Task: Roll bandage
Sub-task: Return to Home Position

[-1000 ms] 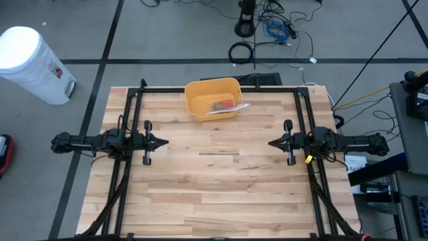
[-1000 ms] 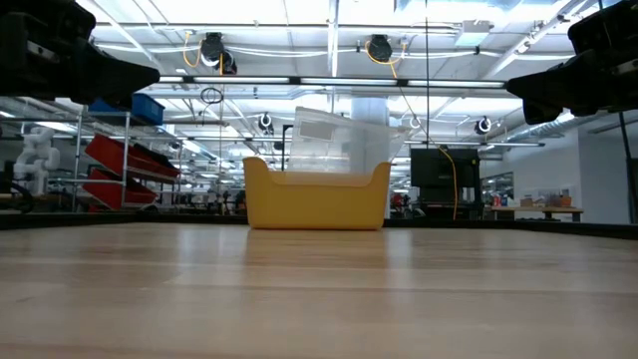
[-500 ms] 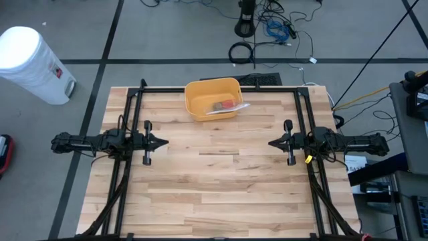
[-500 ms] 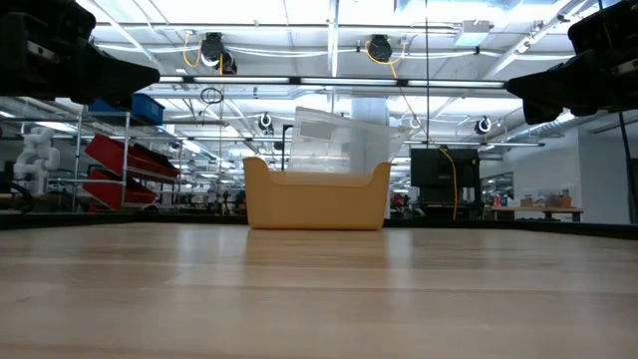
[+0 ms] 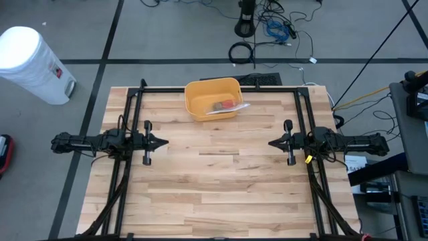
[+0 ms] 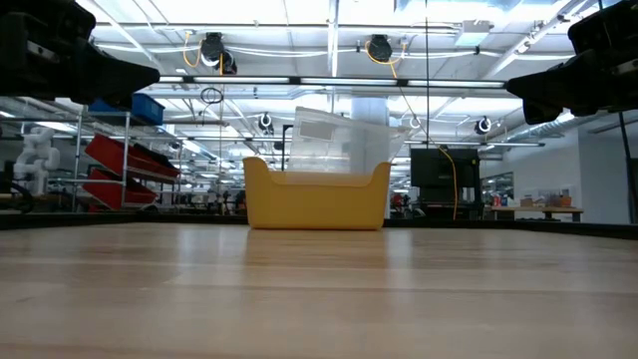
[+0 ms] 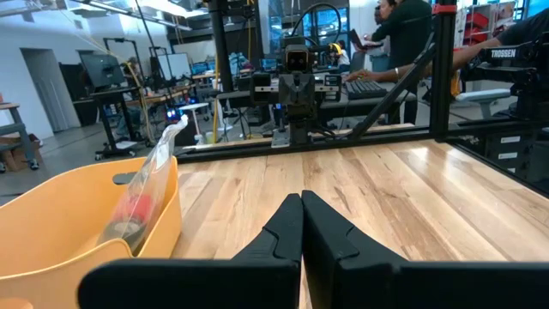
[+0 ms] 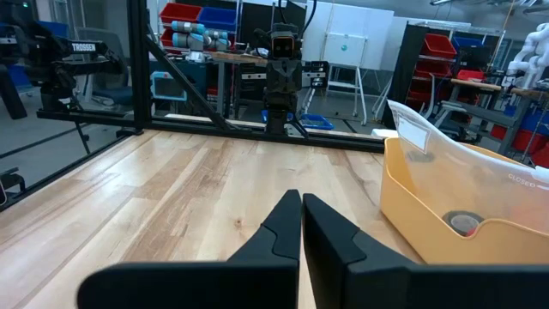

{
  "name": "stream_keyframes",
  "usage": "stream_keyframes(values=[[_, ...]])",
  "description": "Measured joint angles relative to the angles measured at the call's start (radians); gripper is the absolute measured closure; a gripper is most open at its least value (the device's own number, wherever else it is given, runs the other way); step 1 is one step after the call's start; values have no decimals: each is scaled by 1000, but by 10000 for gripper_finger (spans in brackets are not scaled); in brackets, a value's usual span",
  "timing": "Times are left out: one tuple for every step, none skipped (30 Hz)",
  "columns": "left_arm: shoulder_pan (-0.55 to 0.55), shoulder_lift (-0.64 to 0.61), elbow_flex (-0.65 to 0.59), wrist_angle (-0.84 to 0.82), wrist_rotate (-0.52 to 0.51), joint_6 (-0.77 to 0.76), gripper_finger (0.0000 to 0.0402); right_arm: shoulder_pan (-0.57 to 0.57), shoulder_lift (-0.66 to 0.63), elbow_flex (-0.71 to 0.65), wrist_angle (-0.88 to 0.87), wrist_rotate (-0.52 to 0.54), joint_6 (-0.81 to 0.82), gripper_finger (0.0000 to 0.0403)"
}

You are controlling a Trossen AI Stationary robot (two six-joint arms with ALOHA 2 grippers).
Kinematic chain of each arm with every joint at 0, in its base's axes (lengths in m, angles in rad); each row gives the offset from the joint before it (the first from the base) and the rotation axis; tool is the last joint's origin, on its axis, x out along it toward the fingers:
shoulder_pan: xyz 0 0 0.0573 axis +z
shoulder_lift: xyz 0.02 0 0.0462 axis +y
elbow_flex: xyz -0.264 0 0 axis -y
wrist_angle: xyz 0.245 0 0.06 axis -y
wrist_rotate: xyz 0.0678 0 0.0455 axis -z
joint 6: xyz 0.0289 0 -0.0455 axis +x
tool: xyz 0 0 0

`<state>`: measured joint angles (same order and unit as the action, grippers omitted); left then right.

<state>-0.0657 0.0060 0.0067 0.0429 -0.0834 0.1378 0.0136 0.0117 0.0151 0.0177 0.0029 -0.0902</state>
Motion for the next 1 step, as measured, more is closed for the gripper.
stream_keyframes(values=[[0, 0, 0, 0, 0, 0, 400, 0, 0, 0, 0, 0, 0, 403]])
